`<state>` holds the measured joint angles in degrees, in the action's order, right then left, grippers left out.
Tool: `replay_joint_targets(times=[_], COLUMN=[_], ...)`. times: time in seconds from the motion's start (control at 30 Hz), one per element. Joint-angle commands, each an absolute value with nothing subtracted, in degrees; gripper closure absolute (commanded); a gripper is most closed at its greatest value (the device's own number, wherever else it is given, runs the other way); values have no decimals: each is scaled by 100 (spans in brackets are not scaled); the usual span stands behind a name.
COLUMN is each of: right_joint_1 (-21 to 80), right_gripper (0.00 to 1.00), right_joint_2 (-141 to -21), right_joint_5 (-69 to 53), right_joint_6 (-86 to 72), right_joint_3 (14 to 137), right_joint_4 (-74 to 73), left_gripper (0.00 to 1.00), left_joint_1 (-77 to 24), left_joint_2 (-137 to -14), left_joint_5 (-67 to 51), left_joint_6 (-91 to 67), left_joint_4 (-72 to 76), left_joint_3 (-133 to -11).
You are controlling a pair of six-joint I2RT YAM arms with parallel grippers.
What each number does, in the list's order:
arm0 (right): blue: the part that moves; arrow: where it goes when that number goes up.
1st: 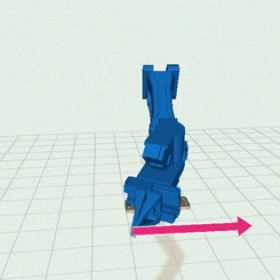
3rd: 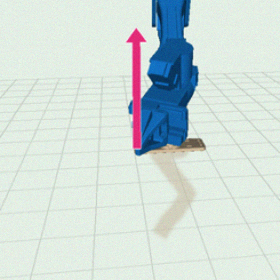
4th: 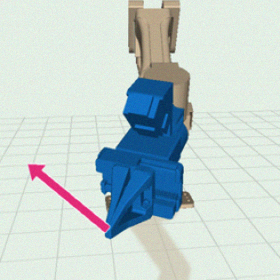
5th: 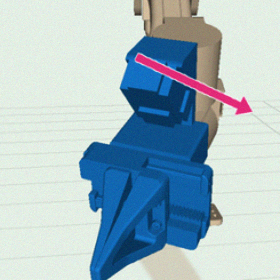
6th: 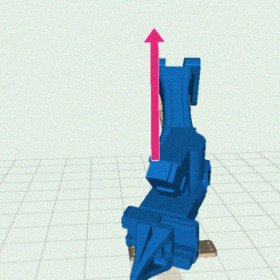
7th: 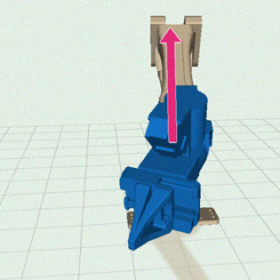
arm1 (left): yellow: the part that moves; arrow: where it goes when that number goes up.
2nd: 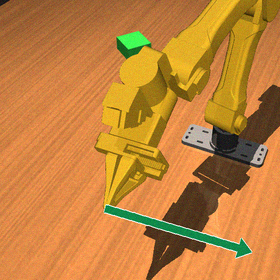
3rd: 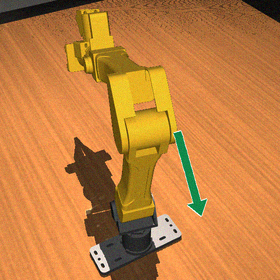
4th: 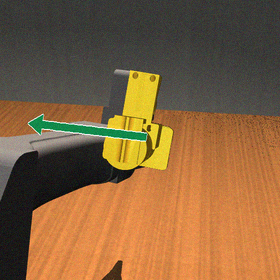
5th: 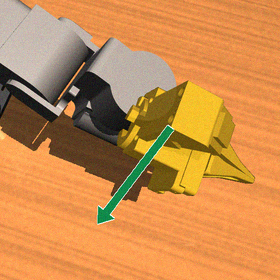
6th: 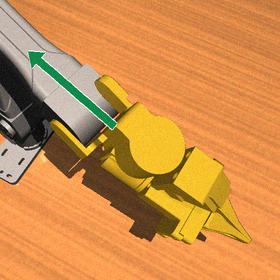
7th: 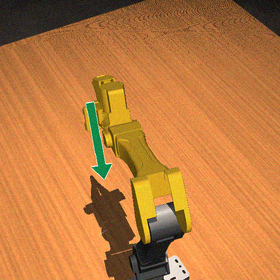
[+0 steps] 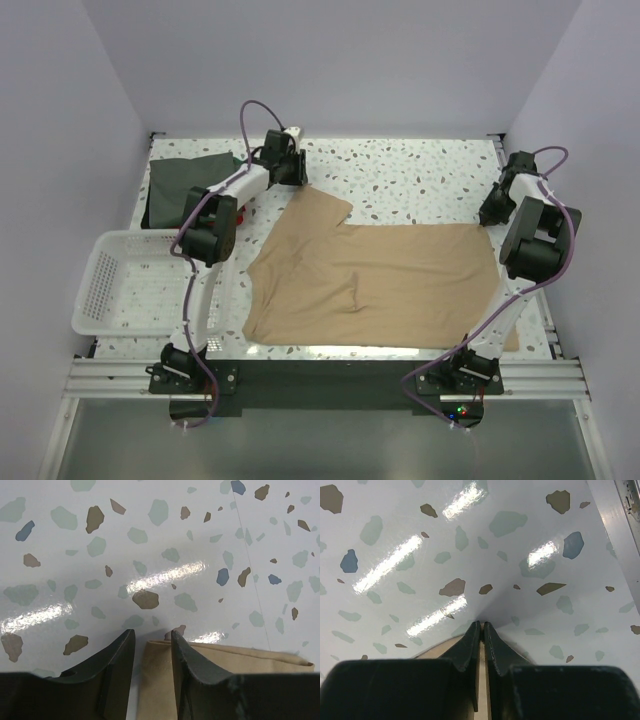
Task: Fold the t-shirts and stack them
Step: Fold the tshirt
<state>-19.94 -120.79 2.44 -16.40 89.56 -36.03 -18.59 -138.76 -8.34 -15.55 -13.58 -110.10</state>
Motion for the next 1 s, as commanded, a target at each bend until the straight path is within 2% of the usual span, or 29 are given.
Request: replay_joint_targets(times=[0.0, 0.47, 0.57, 0.67, 0.7, 0.73, 0.97], right_joint_1=[-2021, -2021, -2021, -2021, -2021, -2021, -2021], right_gripper=[95, 96, 96, 97, 98, 99, 100], right_joint_2=[-12182, -12173, -12173, -12155, -12164, -12164, -11998], right_joint_5=[316, 299, 255, 220, 220, 211, 246], right_joint_6=[-1617, -1617, -1635, -1661, -1679, -1696, -1793], right_joint_3=[8754, 8736, 8719, 8684, 8684, 8701, 8920], right_joint_4=[-3797, -3797, -3779, -3762, -3762, -3770, -3885], left_gripper=[61, 69, 75, 87, 96, 100, 100], left_joint_1=[-1942, -2065, -2065, -2083, -2083, -2083, -2074], left_joint_2=[-13781, -13658, -13658, -13693, -13711, -13737, -13746], left_joint_5=[-844, -598, -545, -492, -483, -457, -316], left_joint_6=[-1406, -1441, -1441, -1415, -1415, -1432, -1441], left_joint_4=[-1424, -1644, -1652, -1696, -1696, -1696, -1644], left_joint_3=[-10846, -10609, -10512, -10520, -10529, -10547, -10871])
